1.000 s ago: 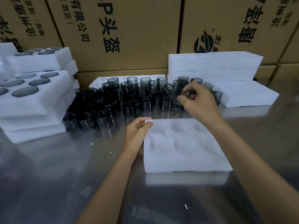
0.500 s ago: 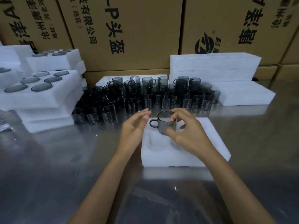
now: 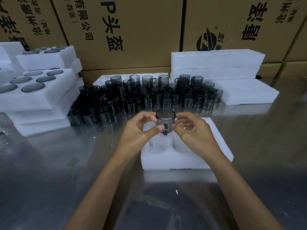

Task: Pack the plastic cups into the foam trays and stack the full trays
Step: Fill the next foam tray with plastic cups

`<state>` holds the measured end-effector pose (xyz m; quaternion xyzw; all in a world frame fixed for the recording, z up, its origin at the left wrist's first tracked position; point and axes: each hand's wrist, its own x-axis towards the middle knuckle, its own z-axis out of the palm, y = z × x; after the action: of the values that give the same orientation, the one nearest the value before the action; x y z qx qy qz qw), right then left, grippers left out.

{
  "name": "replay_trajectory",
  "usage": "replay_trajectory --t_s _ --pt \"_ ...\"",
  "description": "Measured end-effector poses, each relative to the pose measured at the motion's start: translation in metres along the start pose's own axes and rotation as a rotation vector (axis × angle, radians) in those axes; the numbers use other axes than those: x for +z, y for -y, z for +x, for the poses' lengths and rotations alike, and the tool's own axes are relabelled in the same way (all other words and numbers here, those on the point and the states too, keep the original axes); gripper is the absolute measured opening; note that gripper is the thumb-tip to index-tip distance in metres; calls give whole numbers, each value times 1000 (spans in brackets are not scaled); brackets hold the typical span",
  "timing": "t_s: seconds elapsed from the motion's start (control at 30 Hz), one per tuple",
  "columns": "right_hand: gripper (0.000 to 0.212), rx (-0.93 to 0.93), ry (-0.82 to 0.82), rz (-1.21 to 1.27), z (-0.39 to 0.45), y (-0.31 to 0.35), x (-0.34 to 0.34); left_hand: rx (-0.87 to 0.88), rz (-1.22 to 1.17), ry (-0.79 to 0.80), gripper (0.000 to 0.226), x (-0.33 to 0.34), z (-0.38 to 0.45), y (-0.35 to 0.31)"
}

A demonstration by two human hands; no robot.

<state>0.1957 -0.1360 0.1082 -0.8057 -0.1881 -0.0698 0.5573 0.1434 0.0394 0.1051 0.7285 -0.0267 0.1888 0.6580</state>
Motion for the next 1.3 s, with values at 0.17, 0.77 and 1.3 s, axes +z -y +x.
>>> replay_trajectory --t_s 0.17,0.77,1.3 --pt "38 -59 202 -62 -4 3 -1 6 64 -29 69 1 1 1" --pt "52 -56 217 -125 -6 0 0 -34 176 -22 66 -5 3 10" --pt "51 -245 174 -782 -14 5 10 -176 335 67 41 -9 6 18"
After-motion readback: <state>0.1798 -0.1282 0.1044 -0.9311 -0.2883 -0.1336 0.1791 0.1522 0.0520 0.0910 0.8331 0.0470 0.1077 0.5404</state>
